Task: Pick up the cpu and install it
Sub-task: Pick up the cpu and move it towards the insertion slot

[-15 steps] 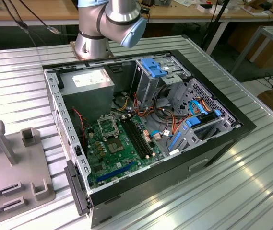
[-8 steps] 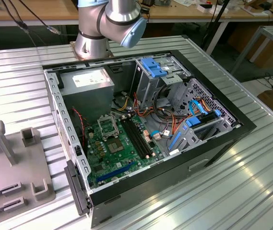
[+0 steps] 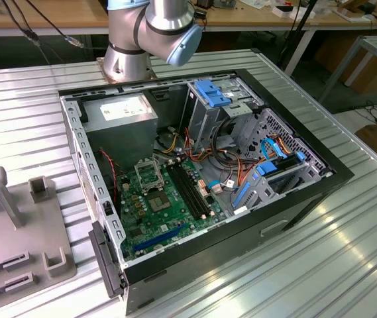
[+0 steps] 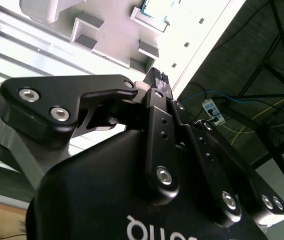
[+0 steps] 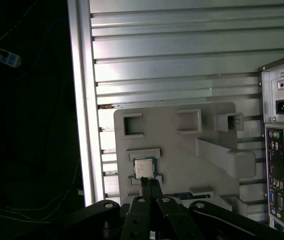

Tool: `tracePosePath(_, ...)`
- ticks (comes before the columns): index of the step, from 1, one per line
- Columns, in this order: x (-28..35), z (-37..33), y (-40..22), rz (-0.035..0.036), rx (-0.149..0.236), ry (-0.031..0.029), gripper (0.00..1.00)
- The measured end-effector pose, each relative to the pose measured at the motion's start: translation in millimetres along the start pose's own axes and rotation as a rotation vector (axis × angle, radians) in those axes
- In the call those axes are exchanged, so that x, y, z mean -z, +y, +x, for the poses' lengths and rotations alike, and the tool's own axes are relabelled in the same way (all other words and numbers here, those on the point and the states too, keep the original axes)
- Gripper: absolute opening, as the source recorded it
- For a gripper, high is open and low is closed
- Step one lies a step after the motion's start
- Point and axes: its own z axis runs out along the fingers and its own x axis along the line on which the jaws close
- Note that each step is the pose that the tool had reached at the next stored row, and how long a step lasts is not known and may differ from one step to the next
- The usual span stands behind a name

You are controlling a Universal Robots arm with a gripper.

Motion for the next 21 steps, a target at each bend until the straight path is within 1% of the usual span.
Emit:
tracePosePath(1, 0.0, 0.0, 0.0, 0.0000, 0.000, 0.0000, 0.17)
tracePosePath(2, 0.0, 0.0, 0.0, 0.0000, 0.000, 0.0000, 0.17)
tracePosePath(4, 0.0, 0.1, 0.0, 0.0000, 0.000, 0.0000, 0.29)
tracePosePath(5, 0.0, 0.1, 0.0, 0.0000, 0.000, 0.0000, 0.29)
tracePosePath(8, 0.0, 0.1, 0.0, 0.0000, 0.000, 0.0000, 0.48)
tracePosePath(9, 0.0, 0.1, 0.0, 0.0000, 0.000, 0.0000, 0.48)
tracePosePath(10, 0.0, 0.1, 0.0, 0.0000, 0.000, 0.0000, 0.54)
tracePosePath(11, 0.0, 0.2, 0.0, 0.0001, 0.000, 0.0000, 0.54)
tracePosePath(12, 0.0, 0.2, 0.0, 0.0001, 0.000, 0.0001, 0.60)
tracePosePath(21, 0.0, 0.3, 0.0, 0.0000, 0.000, 0.0000, 0.60)
